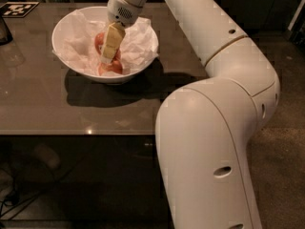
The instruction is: Pick apple from white bowl
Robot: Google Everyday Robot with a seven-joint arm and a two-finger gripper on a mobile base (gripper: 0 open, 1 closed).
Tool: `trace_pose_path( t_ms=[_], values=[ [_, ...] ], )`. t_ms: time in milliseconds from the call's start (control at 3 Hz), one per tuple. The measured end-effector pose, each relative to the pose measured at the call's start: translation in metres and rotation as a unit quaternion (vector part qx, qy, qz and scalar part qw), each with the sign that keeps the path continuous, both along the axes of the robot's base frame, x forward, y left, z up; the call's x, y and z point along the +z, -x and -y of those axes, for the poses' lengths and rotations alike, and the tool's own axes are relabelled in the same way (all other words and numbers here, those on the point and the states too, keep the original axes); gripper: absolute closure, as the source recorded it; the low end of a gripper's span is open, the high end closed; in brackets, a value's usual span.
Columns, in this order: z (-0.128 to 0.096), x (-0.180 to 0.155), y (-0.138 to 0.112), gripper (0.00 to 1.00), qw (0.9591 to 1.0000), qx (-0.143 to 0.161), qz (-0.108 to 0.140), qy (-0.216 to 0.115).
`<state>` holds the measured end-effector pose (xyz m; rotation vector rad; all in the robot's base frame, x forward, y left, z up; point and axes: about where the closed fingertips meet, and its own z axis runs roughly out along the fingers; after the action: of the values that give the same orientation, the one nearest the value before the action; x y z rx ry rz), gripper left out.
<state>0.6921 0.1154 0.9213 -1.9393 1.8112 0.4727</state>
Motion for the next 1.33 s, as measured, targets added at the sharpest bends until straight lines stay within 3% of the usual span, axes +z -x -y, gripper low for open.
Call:
trace_pose_path(
  t_ms=[1000, 1333],
  values=[
    [0.0, 0.0, 0.0, 0.83, 1.0, 0.0, 0.0, 0.0],
    [-0.0028, 0.0007, -0.0023, 1.0, 0.9999, -0.004, 0.008, -0.005]
  ],
)
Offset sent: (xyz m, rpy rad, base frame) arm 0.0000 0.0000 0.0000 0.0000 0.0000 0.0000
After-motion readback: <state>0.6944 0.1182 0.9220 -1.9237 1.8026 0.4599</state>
